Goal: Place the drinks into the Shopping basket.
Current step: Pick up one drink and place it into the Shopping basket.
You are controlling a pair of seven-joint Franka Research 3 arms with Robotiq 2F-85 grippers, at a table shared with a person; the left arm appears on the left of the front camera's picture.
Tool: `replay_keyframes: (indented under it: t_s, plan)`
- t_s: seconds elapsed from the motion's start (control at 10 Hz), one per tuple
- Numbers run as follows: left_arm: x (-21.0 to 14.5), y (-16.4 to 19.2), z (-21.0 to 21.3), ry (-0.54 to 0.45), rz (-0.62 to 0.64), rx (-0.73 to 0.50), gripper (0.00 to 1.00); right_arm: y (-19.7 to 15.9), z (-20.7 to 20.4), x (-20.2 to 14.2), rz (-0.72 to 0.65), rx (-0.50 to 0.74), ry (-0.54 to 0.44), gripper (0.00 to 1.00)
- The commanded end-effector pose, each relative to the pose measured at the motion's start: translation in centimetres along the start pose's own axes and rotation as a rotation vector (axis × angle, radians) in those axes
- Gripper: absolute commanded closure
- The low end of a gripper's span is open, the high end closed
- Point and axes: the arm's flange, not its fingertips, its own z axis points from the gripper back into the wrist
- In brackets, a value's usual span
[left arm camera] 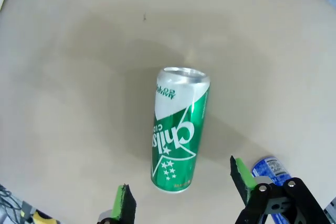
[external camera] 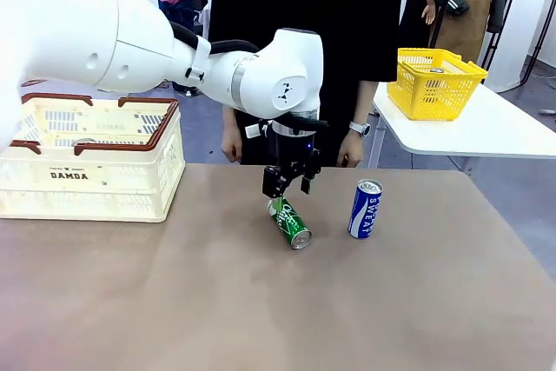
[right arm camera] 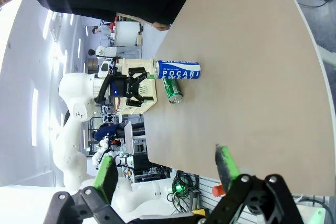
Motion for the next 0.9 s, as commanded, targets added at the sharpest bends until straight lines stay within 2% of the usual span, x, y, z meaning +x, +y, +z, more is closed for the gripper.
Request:
replay_keyframes:
  t_s: [0.0,0.4,0.8]
  plan:
    - [0.6,0.5,0.0,-0.025,0.005,0.022,0.00,0.2,0.0,0.2,0.025,0.020,-0.011,0.00]
    - [1.7,1.5,-3.5,0.076,-0.087,-0.011,0.00,0.2,0.0,0.2,0.025,0.020,-0.011,0.00]
    - [1.3,2.0,-6.6,0.078,-0.120,0.001,0.00,0.2,0.0,0.2,0.025,0.020,-0.011,0.00]
